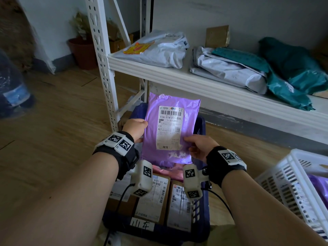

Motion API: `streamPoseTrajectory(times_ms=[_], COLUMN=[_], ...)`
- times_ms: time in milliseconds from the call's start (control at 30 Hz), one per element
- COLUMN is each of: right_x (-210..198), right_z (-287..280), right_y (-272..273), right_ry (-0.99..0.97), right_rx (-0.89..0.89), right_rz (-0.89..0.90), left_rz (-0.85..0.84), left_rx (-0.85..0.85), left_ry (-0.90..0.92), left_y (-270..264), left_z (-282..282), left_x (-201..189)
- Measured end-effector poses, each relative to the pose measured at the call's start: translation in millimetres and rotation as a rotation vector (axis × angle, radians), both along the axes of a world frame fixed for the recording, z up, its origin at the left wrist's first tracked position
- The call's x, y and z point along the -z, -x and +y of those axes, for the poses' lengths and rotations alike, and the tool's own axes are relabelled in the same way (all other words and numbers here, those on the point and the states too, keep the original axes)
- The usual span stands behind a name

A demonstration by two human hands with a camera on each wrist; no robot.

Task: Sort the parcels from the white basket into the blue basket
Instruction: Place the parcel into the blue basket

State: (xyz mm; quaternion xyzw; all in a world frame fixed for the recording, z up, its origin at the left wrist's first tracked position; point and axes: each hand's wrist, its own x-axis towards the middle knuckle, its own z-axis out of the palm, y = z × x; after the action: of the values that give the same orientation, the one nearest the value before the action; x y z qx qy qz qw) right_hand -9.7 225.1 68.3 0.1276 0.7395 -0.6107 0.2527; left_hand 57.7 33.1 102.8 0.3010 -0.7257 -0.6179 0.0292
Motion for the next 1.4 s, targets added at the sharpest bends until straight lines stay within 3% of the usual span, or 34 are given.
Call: streamPoseTrajectory(times_ms=[533, 833, 1000, 1100, 1267, 1400], right_x=[0, -12, -9, -3, 2, 9], right_z=[-2, -7, -6, -2, 7, 12], right_y=[-1, 0, 9, 15, 26, 29], right_ry=[-0.026, -0.005, 0.031, -0.012, -0.167, -0.344], right_rx=[-0.032, 0.046, 0.119, 0.133, 0.166, 0.026], right_rz=[0.007, 0.193, 0.273, 0.313, 0.384, 0.320], left_rz=[-0.032, -0.013, -0.085, -0.146, -0.115, -0.154], left_rx=[-0.037, 0.033, 0.132, 0.222, 0.169, 0.153], left_ry=[-0.013, -0.050, -0.033, -0.108, -0.173, -0.152], left_y=[2, 7, 10, 12, 15, 17], left_z=[-2, -4, -6, -6, -16, -18], left_x=[1, 7, 17, 23, 30, 35])
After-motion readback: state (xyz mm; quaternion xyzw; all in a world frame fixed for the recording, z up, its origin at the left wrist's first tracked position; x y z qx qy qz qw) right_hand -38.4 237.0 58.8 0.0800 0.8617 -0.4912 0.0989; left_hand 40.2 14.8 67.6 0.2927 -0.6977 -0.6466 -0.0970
